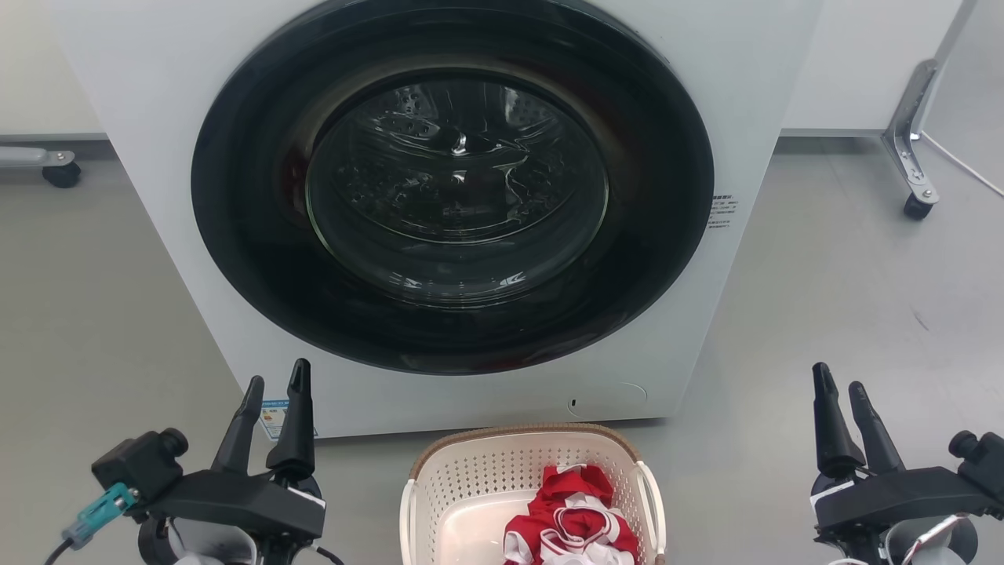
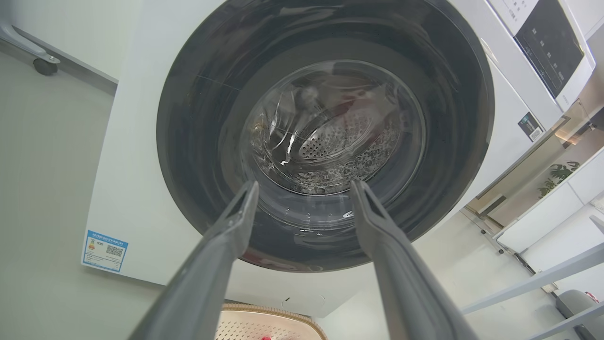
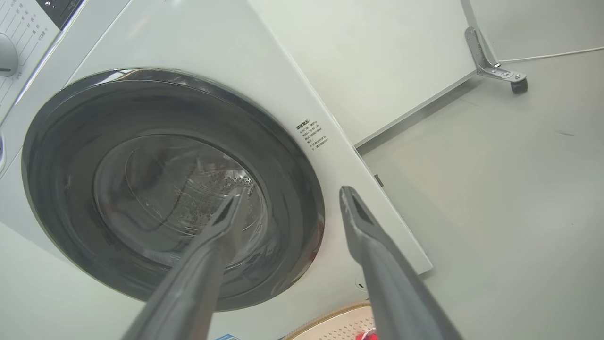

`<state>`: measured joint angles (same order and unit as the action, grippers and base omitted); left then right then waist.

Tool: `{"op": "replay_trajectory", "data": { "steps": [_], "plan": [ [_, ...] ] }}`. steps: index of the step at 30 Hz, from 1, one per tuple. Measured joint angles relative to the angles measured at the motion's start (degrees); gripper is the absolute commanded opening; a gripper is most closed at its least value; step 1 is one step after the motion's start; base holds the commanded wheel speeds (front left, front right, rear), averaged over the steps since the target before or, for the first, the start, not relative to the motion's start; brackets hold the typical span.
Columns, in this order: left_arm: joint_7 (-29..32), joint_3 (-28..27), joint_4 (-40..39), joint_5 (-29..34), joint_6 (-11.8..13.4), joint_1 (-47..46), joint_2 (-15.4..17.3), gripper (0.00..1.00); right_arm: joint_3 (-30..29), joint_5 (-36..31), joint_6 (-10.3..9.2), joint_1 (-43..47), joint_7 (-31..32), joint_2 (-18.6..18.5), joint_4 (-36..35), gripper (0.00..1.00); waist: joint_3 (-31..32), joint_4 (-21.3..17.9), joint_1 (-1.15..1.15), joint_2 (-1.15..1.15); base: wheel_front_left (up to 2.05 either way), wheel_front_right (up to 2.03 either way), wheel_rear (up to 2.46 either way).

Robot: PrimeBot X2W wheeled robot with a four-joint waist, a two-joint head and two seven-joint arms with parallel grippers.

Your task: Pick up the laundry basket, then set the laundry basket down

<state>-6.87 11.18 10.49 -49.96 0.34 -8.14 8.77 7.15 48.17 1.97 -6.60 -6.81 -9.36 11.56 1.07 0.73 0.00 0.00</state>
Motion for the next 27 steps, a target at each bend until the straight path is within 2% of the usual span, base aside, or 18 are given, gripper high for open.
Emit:
{"op": "replay_trajectory", "data": {
  "steps": [18,27],
  "plan": [
    [-3.7,3.4,-1.3,15.2,3.5,0.1,1.3,1.0,5.5,-16.2,-2.5,-0.1,-3.6,-2.2,0.2,1.0,0.0,0.1,0.0,0.0,0.0,0.0,0.0],
    [-5.5,3.9,-1.5,20.6,5.0,0.6,1.3,1.0,6.8,-22.3,-3.49,-0.1,-5.6,-2.6,0.2,1.0,0.1,0.1,0.0,0.0,0.0,0.0,0.0]
  ]
}}
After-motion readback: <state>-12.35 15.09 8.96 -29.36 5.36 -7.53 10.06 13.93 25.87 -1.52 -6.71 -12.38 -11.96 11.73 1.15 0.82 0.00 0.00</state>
